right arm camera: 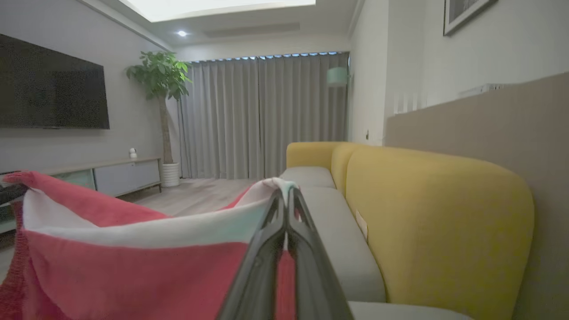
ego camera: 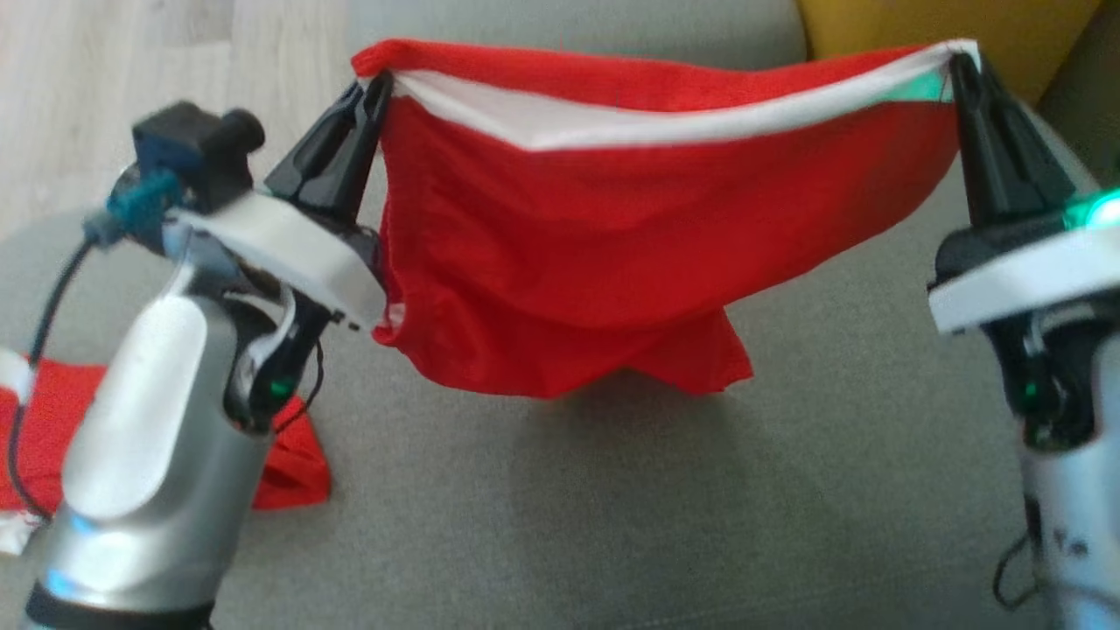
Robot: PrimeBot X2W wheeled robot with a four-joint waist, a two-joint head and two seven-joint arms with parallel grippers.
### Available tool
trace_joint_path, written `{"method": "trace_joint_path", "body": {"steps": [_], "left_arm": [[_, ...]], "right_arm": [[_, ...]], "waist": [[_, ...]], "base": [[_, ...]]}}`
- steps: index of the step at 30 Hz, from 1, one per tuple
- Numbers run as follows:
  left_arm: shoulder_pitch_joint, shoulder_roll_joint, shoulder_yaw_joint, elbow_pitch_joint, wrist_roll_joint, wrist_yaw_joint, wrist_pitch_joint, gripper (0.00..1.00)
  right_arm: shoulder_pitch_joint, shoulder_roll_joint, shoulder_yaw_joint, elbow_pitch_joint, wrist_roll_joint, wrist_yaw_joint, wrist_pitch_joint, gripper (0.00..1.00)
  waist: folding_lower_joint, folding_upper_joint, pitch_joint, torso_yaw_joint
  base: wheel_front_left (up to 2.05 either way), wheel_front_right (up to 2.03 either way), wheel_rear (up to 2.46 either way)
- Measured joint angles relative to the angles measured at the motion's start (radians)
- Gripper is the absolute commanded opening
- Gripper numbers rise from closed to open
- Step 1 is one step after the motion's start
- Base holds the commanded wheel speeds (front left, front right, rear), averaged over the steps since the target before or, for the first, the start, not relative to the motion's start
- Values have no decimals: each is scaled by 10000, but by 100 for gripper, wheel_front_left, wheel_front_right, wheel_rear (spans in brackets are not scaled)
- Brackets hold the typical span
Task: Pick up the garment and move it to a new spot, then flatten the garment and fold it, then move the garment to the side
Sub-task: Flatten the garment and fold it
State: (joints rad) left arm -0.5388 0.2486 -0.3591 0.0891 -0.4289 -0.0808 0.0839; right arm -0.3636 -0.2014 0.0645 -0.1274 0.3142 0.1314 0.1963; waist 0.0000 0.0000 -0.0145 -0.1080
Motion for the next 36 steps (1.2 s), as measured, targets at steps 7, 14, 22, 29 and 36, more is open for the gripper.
{"method": "trace_joint_path", "body": {"steps": [7, 14, 22, 29, 36], "left_arm": [[-3683, 305, -176, 2113, -138, -360, 656, 0], [-7730, 184, 153, 4993, 495, -384, -1384, 0], [-8490, -660, 50, 7110, 587, -428, -3246, 0], [-5977, -974, -805, 7467, 391, -439, -3369, 0], [-2770, -765, -2142, 6236, 384, -502, -3379, 0]], "right_arm": [[-4382, -226, 299, 3097, -56, 0, -278, 0], [-9145, 48, -73, 6805, -986, 2, -2894, 0], [-10003, 445, -368, 9860, -1498, 4, -4351, 0], [-8132, 439, 1039, 11306, -713, 2, -4094, 0], [-5997, -598, 3570, 10652, 1469, 2, -2226, 0]], "waist": [[0, 0, 1754, -157], [3, 0, 3511, -448], [3, -1, 4274, -571], [0, 0, 4044, -355], [0, 0, 3419, -198]], "base": [[0, 0, 0], [0, 0, 0], [0, 0, 0], [0, 0, 0], [0, 0, 0]]}}
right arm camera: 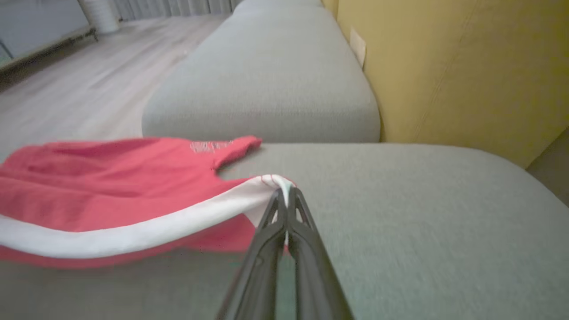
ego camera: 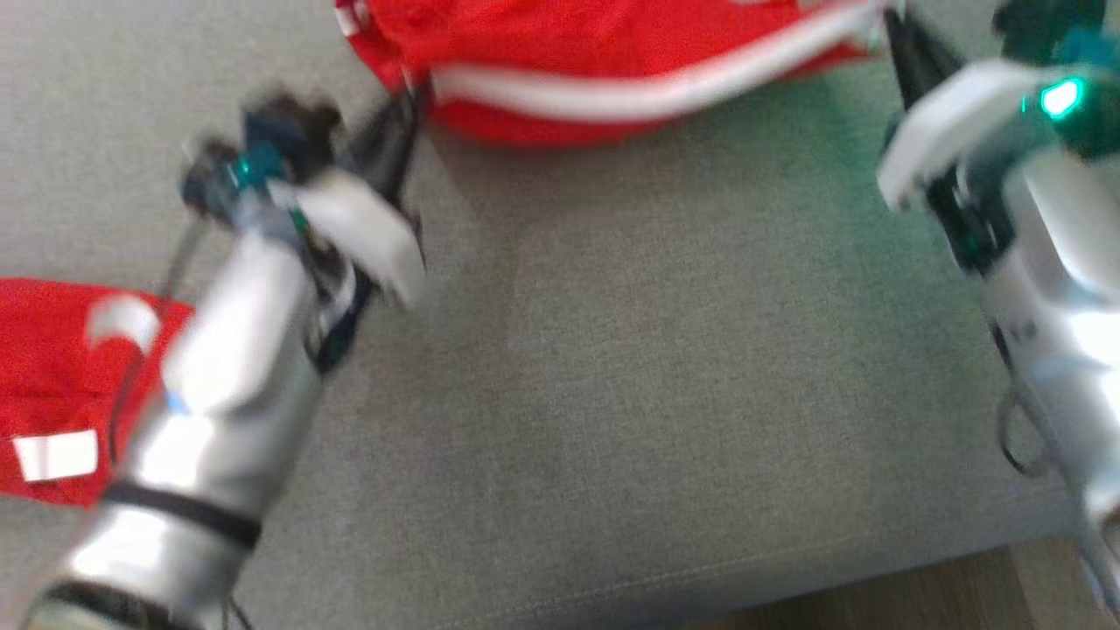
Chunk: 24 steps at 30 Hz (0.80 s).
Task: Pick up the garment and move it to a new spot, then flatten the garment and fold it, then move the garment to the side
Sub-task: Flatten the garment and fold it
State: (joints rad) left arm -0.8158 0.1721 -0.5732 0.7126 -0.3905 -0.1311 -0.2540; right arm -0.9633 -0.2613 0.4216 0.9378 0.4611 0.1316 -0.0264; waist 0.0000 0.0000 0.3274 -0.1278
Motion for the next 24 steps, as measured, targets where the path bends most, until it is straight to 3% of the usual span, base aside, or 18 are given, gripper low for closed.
{"method": "trace_joint_path", "body": {"steps": [2, 3, 11, 24], "left_arm": [[967, 247, -445, -485, 6, -8, 0, 0], [967, 247, -445, -485, 6, -8, 0, 0], [2757, 408, -980, -1436, 222, -10, 2, 0], [5295, 263, -1593, -2405, 462, 50, 2, 0]], "right_arm": [[923, -940, 991, -926, 986, 0, 786, 0], [923, -940, 991, -926, 986, 0, 786, 0], [2834, -3037, 2479, -3018, 2679, 0, 2127, 0], [5674, -5193, 3012, -5706, 4508, 0, 4661, 0]], "waist": [[0, 0, -349, 55], [0, 0, -349, 55], [0, 0, -1275, 162], [-1, 0, -2583, 65]], "base": [[0, 0, 0], [0, 0, 0], [0, 0, 0], [0, 0, 0]]}}
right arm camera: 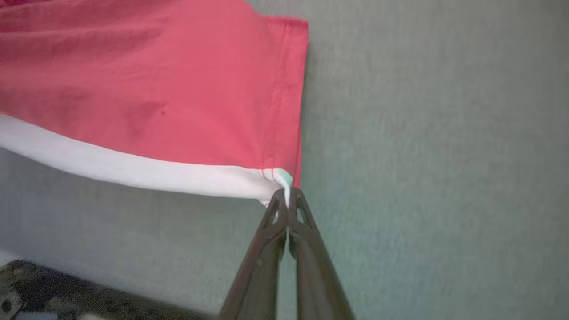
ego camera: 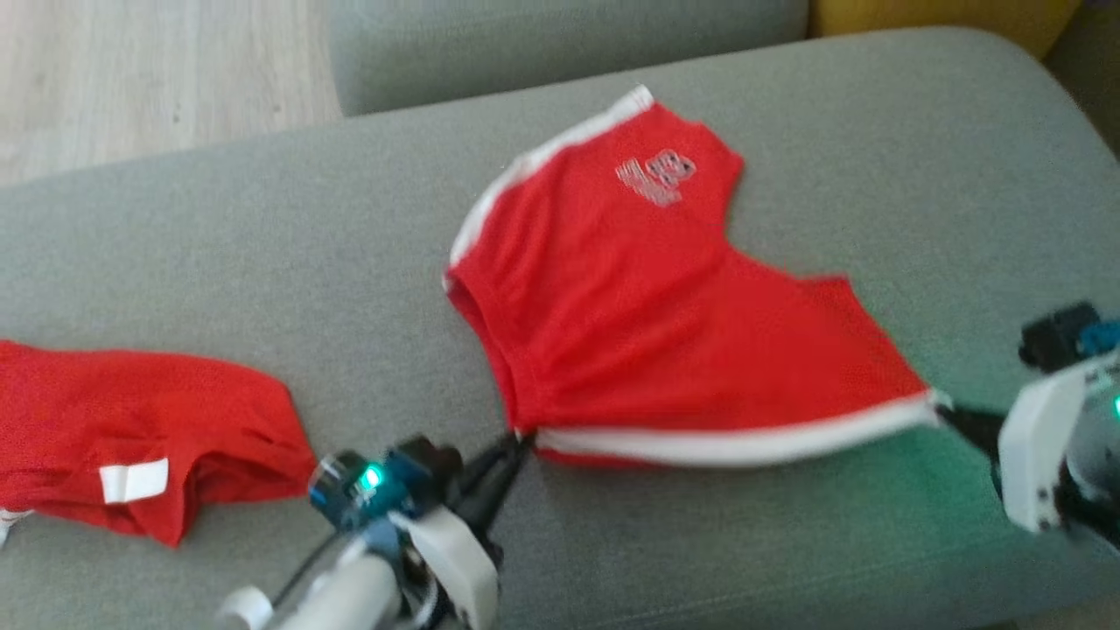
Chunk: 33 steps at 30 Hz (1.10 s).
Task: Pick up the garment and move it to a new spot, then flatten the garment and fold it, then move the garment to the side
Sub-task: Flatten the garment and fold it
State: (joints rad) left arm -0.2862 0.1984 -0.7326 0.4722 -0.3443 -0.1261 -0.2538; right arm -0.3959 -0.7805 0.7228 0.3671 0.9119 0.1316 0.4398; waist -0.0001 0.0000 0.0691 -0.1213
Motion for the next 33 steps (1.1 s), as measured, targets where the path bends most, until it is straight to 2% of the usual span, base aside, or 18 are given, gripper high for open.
{"method": "trace_joint_path", "body": {"steps": [3, 7, 11, 17, 22, 33], "left_arm": [[512, -12, -199, -437, 0, 44, 134, 0], [699, 0, -309, -1133, -4, 130, 418, 0], [72, 0, 44, -1636, -104, 385, 596, 0], [-1302, -257, 376, -1793, -201, 470, 690, 0], [-2303, -736, 393, -1363, -209, 458, 732, 0], [-3953, -1404, 307, 182, -426, 364, 585, 0]], "right_arm": [[660, -460, -121, -675, 362, 0, 627, 0], [764, -744, -815, -1239, 188, 0, 719, 0], [-127, -600, -1712, -1473, -644, 0, 727, 0], [-2065, -136, -2242, -1233, -1799, 0, 894, 0], [-3732, 56, -1965, -560, -2637, 0, 897, 0], [-6171, 456, -750, 1494, -3241, 0, 529, 0]], "waist": [[0, 0, -193, 55], [0, 0, -127, 238], [0, 0, 322, 567], [0, 0, 1144, 1167], [0, 0, 1890, 1795], [1, 0, 3189, 2780]], "base": [[0, 0, 0], [0, 0, 0], [0, 0, 0], [0, 0, 0], [0, 0, 0], [0, 0, 0]]}}
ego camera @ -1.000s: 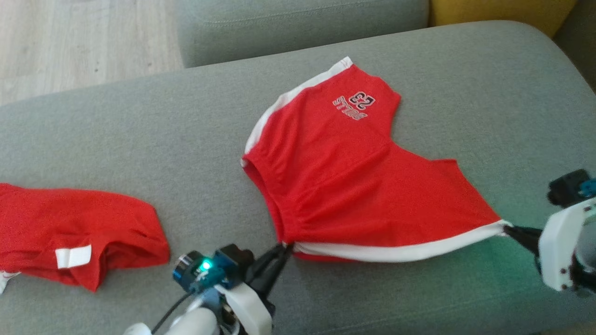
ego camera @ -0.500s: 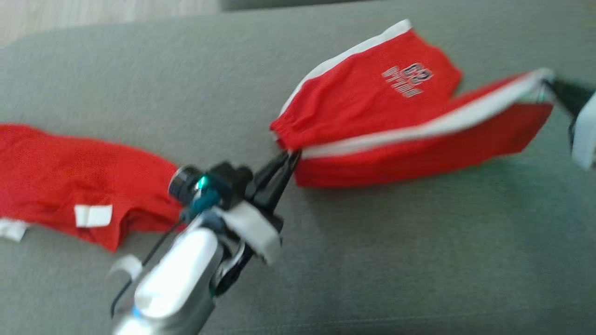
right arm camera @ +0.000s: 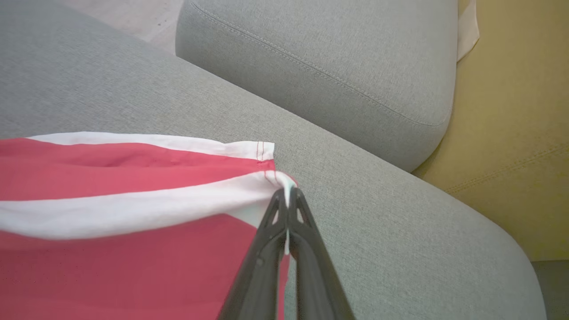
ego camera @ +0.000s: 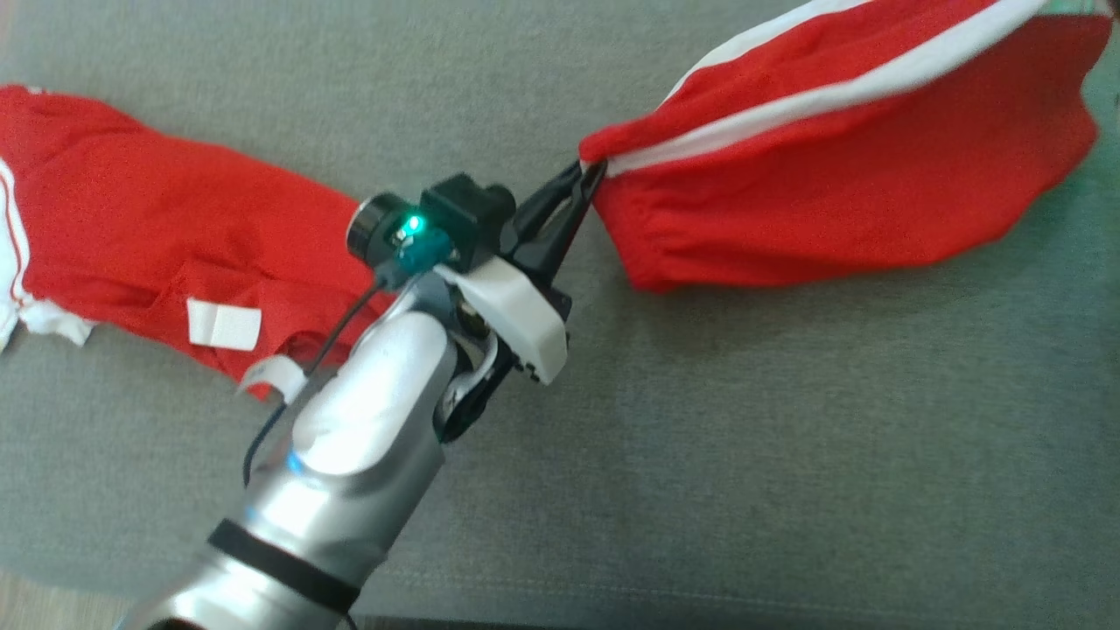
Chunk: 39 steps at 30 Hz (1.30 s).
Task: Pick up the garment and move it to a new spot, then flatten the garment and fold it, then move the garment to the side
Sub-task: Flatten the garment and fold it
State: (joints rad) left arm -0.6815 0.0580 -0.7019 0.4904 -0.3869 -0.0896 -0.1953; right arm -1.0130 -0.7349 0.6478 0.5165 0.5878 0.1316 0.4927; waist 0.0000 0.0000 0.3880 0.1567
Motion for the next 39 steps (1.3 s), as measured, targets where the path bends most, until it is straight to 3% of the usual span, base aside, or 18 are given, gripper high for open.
{"method": "trace_joint_path", "body": {"steps": [21, 22, 23, 24, 33, 39], "left_arm": [[-1659, -257, -792, 1294, -901, 35, -541, 0], [-1713, -257, -855, 1298, -949, 75, -543, 5], [-1761, -259, -918, 1317, -1018, 119, -543, 41], [-1807, -261, -949, 1352, -1053, 134, -543, 98], [-1866, -261, -813, 1532, -1110, 476, -587, 100], [-1333, -107, 288, 1158, -993, 819, -587, 100]], "right_arm": [[-2301, 472, 1603, 2529, 21, 0, -1388, 0], [-2384, 514, 1634, 2621, 19, 0, -1553, 31], [-2478, 571, 1664, 2742, 29, 0, -1701, 100], [-2540, 631, 1666, 2844, 86, 0, -1835, 100], [-2669, 1118, 1638, 3829, 219, 0, -3609, 100], [-2236, 1797, 807, 3898, 1083, 0, -5352, 100]], "waist": [[0, 0, 1356, 492], [1, 0, 1394, 506], [1, 0, 1430, 519], [1, 0, 1458, 527], [0, 0, 1222, 287], [0, 0, 593, -114]], "base": [[0, 0, 0], [0, 0, 0], [0, 0, 0], [0, 0, 0], [0, 0, 0], [0, 0, 0]]}}
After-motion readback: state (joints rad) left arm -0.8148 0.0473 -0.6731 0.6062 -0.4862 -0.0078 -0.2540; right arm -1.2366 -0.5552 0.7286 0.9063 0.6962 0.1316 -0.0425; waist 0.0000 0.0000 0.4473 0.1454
